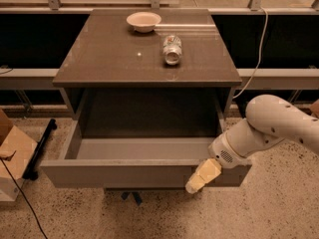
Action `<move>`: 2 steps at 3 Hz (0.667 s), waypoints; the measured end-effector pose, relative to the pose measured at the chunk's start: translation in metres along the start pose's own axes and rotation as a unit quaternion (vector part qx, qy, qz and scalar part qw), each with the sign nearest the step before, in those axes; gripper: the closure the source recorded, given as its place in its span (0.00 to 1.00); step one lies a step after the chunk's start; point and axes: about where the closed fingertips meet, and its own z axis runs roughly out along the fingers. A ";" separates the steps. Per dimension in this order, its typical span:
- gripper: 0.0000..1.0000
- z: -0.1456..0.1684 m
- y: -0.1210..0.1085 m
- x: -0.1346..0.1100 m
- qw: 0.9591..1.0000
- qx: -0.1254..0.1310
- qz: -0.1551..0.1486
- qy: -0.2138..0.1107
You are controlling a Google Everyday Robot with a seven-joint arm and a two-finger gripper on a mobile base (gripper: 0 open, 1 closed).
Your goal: Open top drawer
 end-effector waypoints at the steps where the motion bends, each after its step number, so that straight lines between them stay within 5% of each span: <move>1: 0.00 -0.002 0.021 0.021 0.999 -0.041 0.007 0.011; 2: 0.00 -0.003 0.023 0.022 0.999 -0.044 0.008 0.012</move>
Offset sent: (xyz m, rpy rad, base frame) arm -0.0217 -0.0030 -0.0009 0.0226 0.0539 0.0228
